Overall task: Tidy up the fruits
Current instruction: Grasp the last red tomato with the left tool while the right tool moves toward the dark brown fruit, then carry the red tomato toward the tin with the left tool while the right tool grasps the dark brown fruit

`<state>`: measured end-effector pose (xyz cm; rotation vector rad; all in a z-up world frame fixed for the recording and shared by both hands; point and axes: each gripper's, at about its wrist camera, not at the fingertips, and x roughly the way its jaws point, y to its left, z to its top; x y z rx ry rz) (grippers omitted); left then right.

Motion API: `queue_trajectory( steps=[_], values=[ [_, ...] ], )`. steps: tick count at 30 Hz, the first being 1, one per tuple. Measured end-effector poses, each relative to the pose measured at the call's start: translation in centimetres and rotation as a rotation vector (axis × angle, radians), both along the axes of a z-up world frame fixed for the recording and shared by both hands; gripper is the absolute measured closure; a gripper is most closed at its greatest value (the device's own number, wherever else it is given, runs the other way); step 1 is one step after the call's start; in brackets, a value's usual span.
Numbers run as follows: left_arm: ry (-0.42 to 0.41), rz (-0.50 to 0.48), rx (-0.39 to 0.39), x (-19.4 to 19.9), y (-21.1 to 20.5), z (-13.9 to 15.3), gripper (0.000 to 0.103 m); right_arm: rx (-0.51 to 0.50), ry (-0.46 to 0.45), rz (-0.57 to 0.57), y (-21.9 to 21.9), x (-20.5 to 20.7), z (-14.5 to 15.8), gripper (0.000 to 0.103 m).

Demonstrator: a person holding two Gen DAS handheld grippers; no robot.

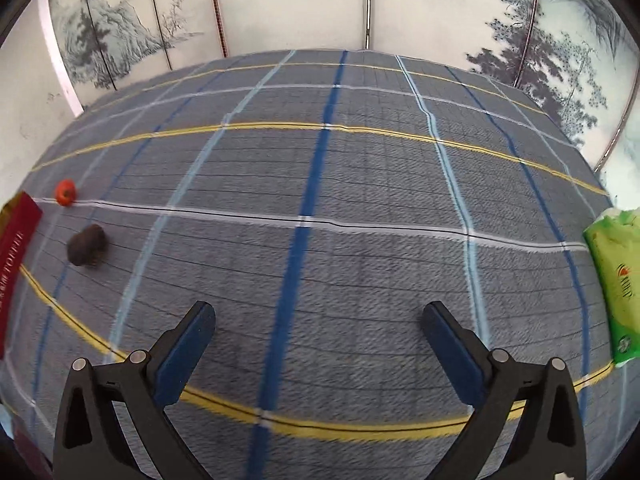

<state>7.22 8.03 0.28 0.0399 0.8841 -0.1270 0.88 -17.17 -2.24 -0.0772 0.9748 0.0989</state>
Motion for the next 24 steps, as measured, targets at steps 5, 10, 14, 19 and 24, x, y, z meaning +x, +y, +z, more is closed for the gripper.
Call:
queue_trajectory(
  steps=[5, 10, 14, 19, 24],
  values=[
    [0.075, -0.031, 0.011, 6.2, -0.7, -2.3, 0.027, -0.005, 0.000, 0.012, -0.3, 0.2, -0.3, 0.000],
    [0.141, -0.008, 0.064, 10.1, -1.1, -4.5, 0.028, -0.006, -0.006, 0.018, -0.1, 0.0, -0.4, 0.000],
    [0.172, -0.006, 0.073, 11.2, -1.6, -5.9, 0.036, -0.005, -0.011, 0.020, -0.1, -0.1, -0.4, 0.000],
    [0.196, 0.058, 0.037, 11.2, -1.6, -7.0, 0.068, -0.004, -0.014, 0.021, 0.0, -0.1, -0.3, 0.000],
    [0.157, 0.071, -0.012, 7.8, -2.3, -5.3, 0.067, -0.001, -0.021, 0.013, -0.1, 0.2, -0.3, 0.000]
  ],
)
